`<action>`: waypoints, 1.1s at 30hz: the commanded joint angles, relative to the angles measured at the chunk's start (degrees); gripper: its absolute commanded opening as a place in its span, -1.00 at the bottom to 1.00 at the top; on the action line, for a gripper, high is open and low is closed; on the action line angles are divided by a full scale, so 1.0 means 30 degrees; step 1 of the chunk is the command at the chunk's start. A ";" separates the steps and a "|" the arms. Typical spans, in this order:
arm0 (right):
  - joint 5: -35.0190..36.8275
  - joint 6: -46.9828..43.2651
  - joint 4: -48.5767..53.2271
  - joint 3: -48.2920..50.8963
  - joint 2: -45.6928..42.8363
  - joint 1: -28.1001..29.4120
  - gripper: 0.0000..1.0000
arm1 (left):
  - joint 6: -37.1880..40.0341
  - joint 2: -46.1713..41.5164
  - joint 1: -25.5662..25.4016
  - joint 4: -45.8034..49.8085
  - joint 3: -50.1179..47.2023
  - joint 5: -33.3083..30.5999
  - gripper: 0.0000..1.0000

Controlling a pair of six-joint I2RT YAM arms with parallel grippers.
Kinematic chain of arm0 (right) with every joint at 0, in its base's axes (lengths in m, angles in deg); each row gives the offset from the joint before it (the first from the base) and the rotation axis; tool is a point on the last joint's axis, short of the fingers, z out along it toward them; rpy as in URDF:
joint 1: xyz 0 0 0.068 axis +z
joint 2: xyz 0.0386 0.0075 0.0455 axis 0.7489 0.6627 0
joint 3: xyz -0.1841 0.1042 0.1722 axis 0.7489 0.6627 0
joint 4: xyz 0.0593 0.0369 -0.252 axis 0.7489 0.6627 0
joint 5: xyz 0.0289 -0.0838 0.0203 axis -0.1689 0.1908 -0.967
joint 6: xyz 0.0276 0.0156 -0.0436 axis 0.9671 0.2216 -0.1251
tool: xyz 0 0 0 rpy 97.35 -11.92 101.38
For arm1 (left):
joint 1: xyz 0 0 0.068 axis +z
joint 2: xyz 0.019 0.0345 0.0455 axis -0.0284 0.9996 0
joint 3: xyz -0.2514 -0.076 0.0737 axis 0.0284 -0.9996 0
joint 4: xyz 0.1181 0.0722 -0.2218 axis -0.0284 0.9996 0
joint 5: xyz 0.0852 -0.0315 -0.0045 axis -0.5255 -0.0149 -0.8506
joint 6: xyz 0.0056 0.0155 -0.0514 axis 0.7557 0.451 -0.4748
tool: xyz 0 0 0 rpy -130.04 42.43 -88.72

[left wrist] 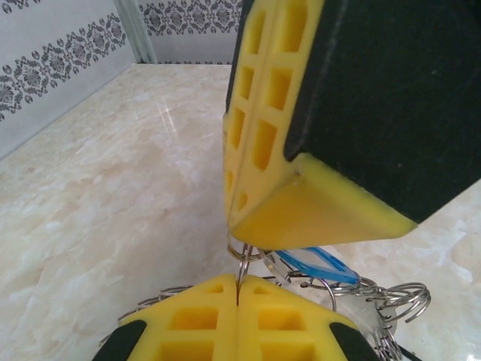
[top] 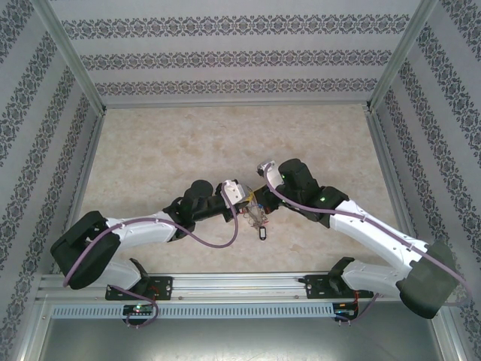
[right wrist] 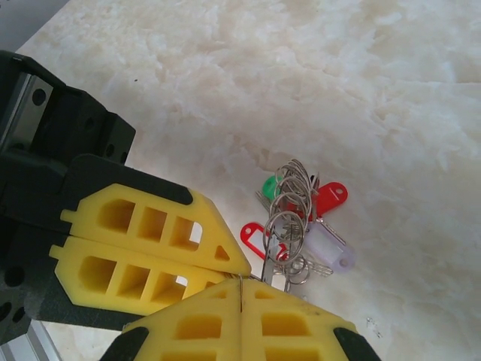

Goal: Put the keys on the keyring

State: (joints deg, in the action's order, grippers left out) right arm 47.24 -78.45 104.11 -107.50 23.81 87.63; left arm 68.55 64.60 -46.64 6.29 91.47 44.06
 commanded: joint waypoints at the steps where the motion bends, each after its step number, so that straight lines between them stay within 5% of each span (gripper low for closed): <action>1: 0.0556 -0.0135 0.0592 0.0380 -0.0315 -0.0798 -1.00 | -0.0968 0.0143 -0.0142 -0.2027 -0.0697 -0.0543 -1.00; 12: -0.1569 -0.0049 0.0136 0.0153 -0.0098 -0.1429 -1.00 | -0.0500 0.0062 -0.0138 -0.1491 -0.0738 -0.0238 -1.00; 17: -0.2069 -0.0088 0.0179 -0.0245 -0.0203 -0.1421 -1.00 | 0.0104 -0.0260 -0.0349 -0.0043 -0.0115 0.0085 -0.51; 33: -0.2740 -0.0230 -0.0115 -0.0462 -0.0460 -0.1161 -1.00 | 0.0347 0.1082 -0.0794 -0.0433 0.0931 -0.0723 -0.40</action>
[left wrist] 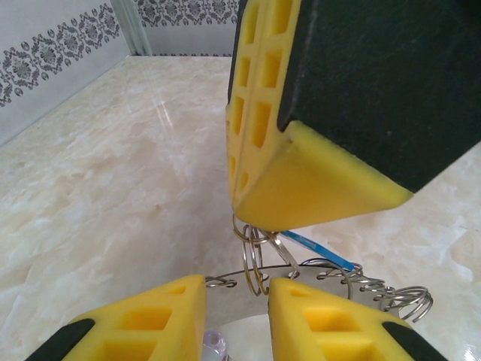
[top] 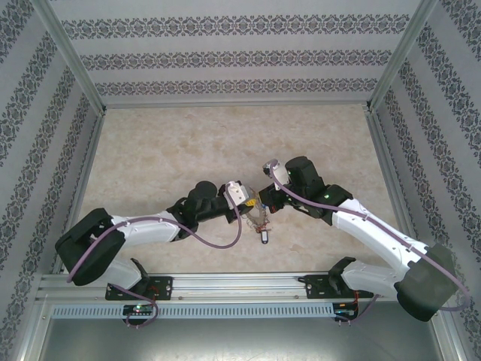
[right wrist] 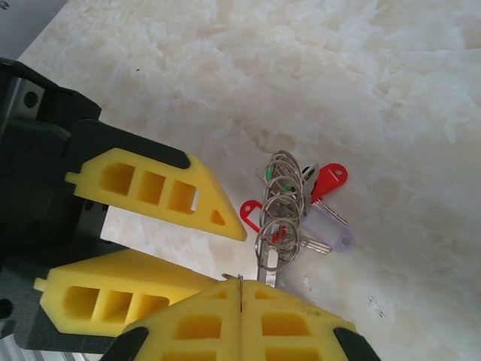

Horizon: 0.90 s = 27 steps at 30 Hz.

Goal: Put the keys on the keyring

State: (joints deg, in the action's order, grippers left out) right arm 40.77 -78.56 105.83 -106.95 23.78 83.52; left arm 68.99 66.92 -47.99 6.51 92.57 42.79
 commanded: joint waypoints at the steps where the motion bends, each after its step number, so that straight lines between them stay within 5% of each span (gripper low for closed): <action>1: -0.0661 -0.0264 -0.0695 -0.0696 -0.0480 0.0218 -1.00 | 0.0263 0.0411 -0.0335 -0.0378 0.0699 -0.0212 -0.40; 13: -0.0858 -0.0481 -0.0618 -0.0695 -0.0639 0.0373 -1.00 | 0.0527 0.0651 -0.0364 0.0384 0.1284 -0.0327 -0.67; 17: -0.0793 -0.0642 -0.0312 -0.0650 -0.0731 0.0379 -1.00 | 0.0359 0.0546 -0.0364 0.0256 0.1190 -0.0579 -1.00; 27: 0.0160 -0.2633 0.2931 -0.0379 -0.0422 -0.1630 -1.00 | 0.0447 -0.0269 -0.0365 -0.0525 0.0121 0.0044 -1.00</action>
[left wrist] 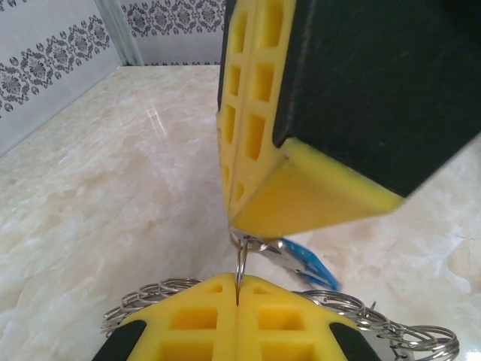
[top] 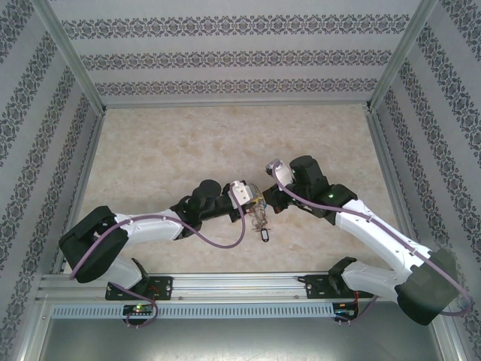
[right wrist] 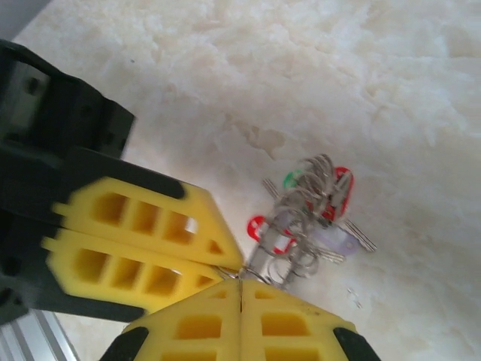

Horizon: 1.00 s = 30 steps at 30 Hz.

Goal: Put the keys on the keyring

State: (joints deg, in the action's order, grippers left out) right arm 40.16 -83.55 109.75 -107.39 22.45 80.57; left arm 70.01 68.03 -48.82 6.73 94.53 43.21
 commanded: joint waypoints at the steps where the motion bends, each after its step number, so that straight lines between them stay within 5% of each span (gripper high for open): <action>1: 0.0060 -0.0995 0.1641 -0.0205 0.0154 -0.0755 -1.00 | 0.0089 -0.0674 -0.0087 -0.0849 -0.0662 -0.0101 -1.00; 14: -0.1927 -0.0299 0.0281 -0.0349 -0.0191 -0.0763 -1.00 | -0.0071 0.0177 -0.0080 -0.0571 -0.0630 -0.0520 -1.00; 17: -0.2163 -0.0192 0.0276 -0.0653 -0.0550 -0.0760 -1.00 | -0.0150 0.0335 -0.0087 -0.0563 -0.0726 -0.0311 -0.74; 30: -0.2391 -0.0205 0.0417 -0.1013 -0.0553 -0.0555 -1.00 | 0.0257 -0.0035 -0.0091 -0.0042 -0.0115 0.0579 -0.43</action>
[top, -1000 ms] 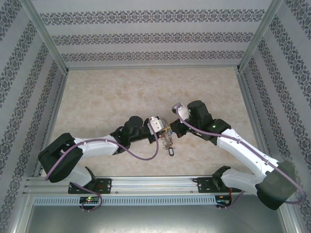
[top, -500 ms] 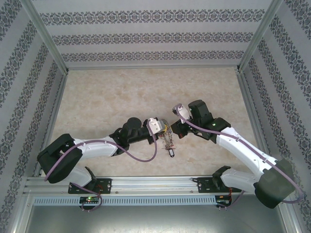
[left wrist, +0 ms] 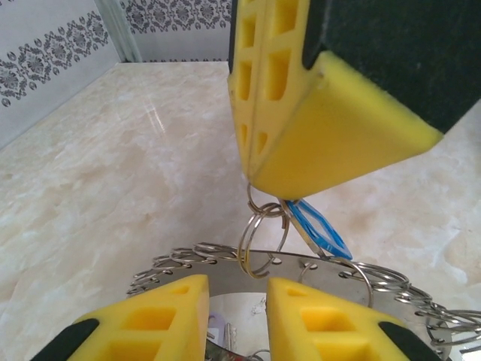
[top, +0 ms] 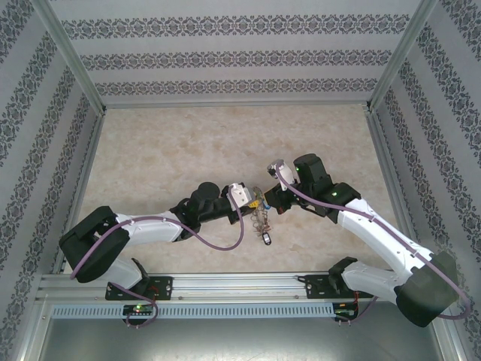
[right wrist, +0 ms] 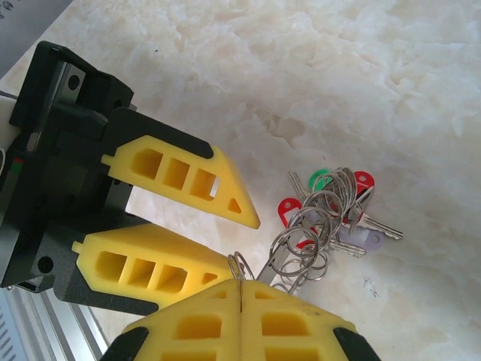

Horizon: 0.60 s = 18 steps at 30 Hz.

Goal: Put the keys on the keyring

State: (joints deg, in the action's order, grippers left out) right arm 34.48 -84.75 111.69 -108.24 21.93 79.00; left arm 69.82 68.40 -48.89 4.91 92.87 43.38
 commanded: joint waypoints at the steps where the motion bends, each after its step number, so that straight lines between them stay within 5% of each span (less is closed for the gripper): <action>1: -0.0470 0.0190 -0.0223 -0.0725 -0.0352 -0.0038 -1.00 | 0.0334 -0.0178 -0.0091 0.0446 0.0417 0.0372 -0.42; 4: -0.0491 0.0057 -0.0190 -0.0761 -0.0297 -0.0001 -1.00 | 0.0460 -0.0369 -0.0094 -0.0046 0.0218 -0.0180 -0.25; 18: -0.0702 -0.0009 -0.0348 -0.0718 -0.0264 0.0167 -1.00 | 0.1578 -0.0264 -0.0066 0.1669 0.1553 -0.0051 -0.34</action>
State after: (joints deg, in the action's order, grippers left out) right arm 34.15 -84.79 111.69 -108.35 21.93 79.02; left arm 72.44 67.94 -48.89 7.43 95.43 42.95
